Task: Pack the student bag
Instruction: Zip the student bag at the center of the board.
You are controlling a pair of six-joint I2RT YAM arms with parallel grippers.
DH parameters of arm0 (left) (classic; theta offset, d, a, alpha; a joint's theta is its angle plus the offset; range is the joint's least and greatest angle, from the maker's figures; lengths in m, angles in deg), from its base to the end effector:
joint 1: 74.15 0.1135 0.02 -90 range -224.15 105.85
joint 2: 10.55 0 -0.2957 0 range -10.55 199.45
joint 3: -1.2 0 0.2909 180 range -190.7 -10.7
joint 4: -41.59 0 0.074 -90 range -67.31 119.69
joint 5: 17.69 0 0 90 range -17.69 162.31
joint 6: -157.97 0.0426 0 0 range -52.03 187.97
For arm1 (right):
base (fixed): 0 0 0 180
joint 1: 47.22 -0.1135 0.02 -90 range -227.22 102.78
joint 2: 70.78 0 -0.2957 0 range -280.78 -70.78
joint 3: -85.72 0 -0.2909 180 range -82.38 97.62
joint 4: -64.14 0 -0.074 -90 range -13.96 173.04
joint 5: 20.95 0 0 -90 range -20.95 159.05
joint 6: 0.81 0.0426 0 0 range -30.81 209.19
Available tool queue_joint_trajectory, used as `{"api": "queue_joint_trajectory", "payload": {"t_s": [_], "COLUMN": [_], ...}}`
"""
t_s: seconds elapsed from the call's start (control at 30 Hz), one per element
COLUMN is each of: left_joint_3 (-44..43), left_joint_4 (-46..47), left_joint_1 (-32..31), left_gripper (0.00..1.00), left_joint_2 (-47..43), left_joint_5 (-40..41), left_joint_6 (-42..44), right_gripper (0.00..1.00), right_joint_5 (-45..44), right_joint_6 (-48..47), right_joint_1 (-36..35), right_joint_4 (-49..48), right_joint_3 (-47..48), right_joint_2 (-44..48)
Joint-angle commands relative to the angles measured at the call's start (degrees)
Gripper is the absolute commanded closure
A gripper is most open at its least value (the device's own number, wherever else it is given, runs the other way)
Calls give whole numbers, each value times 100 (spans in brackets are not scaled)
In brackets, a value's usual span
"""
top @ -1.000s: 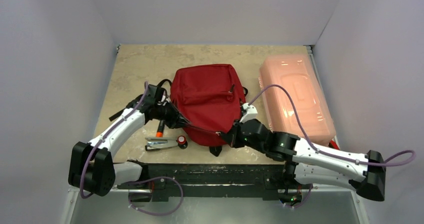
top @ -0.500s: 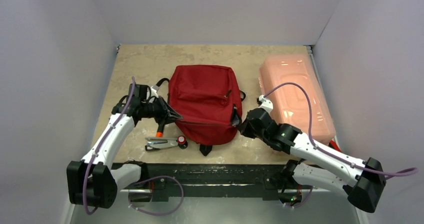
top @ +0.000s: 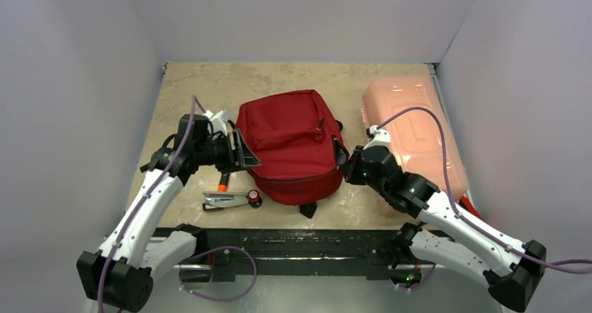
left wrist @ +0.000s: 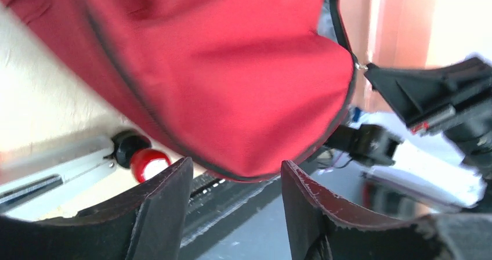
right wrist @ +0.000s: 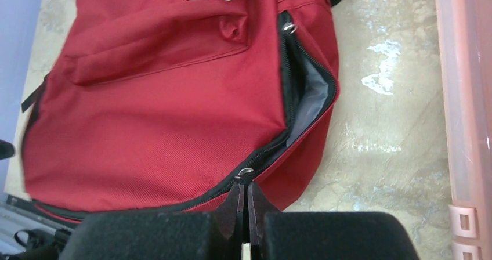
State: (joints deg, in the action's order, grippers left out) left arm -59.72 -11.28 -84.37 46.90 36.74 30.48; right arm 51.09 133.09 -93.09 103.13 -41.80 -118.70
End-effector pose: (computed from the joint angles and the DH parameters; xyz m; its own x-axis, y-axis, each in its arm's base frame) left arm 0.2141 -0.0638 0.2979 -0.9075 -0.3394 -0.2476 -0.0447 0.6639 -0.7465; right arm 0.1531 0.1389 0.2913 -0.6343 0.2934 -0.7152 -0.0914 0.8902 0.4463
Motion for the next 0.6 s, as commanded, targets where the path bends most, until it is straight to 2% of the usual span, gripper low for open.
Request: {"api": "queue_joint_trajectory", "payload": {"t_s": [0.0, 0.2, 0.33, 0.47, 0.57], "left_joint_3": [-836, -1336, -1497, -1342, -1494], "left_joint_4": [98, 1032, 1812, 2777, 3020], "left_joint_1": [-1418, -3383, -4413, -4631, -4657], "left_gripper": [42, 39, 38, 35, 33], "left_joint_2": [-593, 213, 927, 1472, 2020], "left_joint_5": [1602, 2467, 3270, 3289, 3244], "left_joint_6": [1038, 1490, 2125, 2334, 2396], "right_gripper": [100, 100, 100, 100, 100], "right_joint_5": [258, 454, 434, 450, 480], "right_joint_6": [-454, -420, -383, -373, -398], "right_joint_1": [25, 25, 25, 25, 25], "right_joint_4": [-236, -326, -230, -171, -149], "right_joint_3": [166, 128, 181, 248, 291], "right_joint_2": [55, 81, 199, 332, 390]}}
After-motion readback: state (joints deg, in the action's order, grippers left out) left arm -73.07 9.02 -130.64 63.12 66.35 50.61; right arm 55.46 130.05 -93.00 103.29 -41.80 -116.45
